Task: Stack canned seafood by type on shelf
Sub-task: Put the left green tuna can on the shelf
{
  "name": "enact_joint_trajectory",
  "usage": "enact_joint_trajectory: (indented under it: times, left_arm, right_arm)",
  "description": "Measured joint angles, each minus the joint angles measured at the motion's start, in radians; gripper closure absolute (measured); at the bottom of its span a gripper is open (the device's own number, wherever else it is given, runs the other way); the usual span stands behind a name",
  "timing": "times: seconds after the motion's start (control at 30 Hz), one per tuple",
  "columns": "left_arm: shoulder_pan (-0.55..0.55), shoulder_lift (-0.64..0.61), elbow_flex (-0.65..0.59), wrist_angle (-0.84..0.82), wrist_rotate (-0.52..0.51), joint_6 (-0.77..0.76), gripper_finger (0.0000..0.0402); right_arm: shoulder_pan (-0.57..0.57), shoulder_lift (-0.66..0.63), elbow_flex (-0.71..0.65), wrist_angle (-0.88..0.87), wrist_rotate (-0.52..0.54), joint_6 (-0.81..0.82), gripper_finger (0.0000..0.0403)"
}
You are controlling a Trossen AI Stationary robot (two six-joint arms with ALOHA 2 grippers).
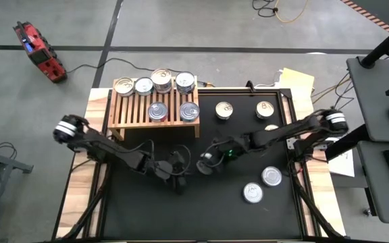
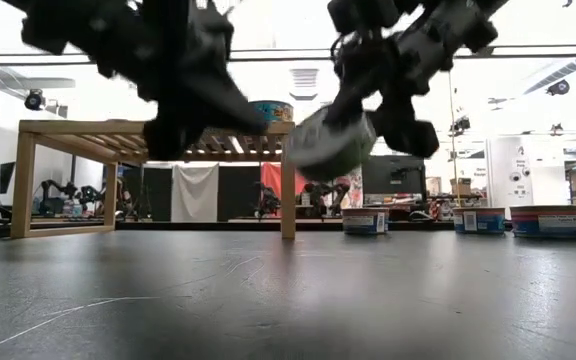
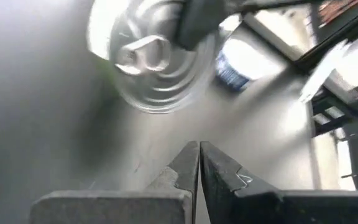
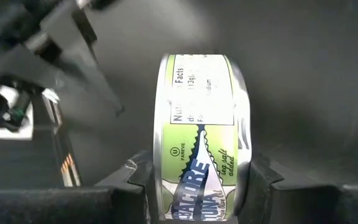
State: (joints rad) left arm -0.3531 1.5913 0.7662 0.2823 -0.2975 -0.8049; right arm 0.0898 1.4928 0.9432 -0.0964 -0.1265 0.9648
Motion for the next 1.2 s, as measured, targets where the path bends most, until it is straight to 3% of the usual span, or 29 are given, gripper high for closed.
enact_joint_trajectory:
  times: [0.3,0.57,0.7,0.83,1.0,1.2]
  left_arm:
    - [0.005,-0.264,0.000,0.032,-0.083,0.212,0.0401]
    - [0.008,-0.453,0.032,0.033,-0.289,0.411,0.0401]
    - [0.011,-0.472,0.066,0.031,-0.314,0.406,0.0396]
    - [0.011,-0.467,0.100,0.027,-0.291,0.336,0.0365]
    - [0.016,-0.446,0.118,0.019,-0.214,0.310,0.0297]
    - [0.018,-0.434,0.124,0.019,-0.293,0.343,0.0215]
  right_arm:
    - [-0.050,-0.200,0.000,0.023,0.164,-0.094,0.0273]
    - [-0.064,-0.233,0.000,0.328,0.163,-0.292,0.0273]
    - [-0.064,-0.228,0.000,0.431,0.148,-0.391,0.0273]
    - [-0.064,-0.231,0.000,0.458,0.124,-0.469,0.0273]
    - [-0.064,-0.233,0.038,0.471,0.057,-0.565,0.0273]
    - [-0.064,-0.228,0.075,0.464,0.018,-0.600,0.0273]
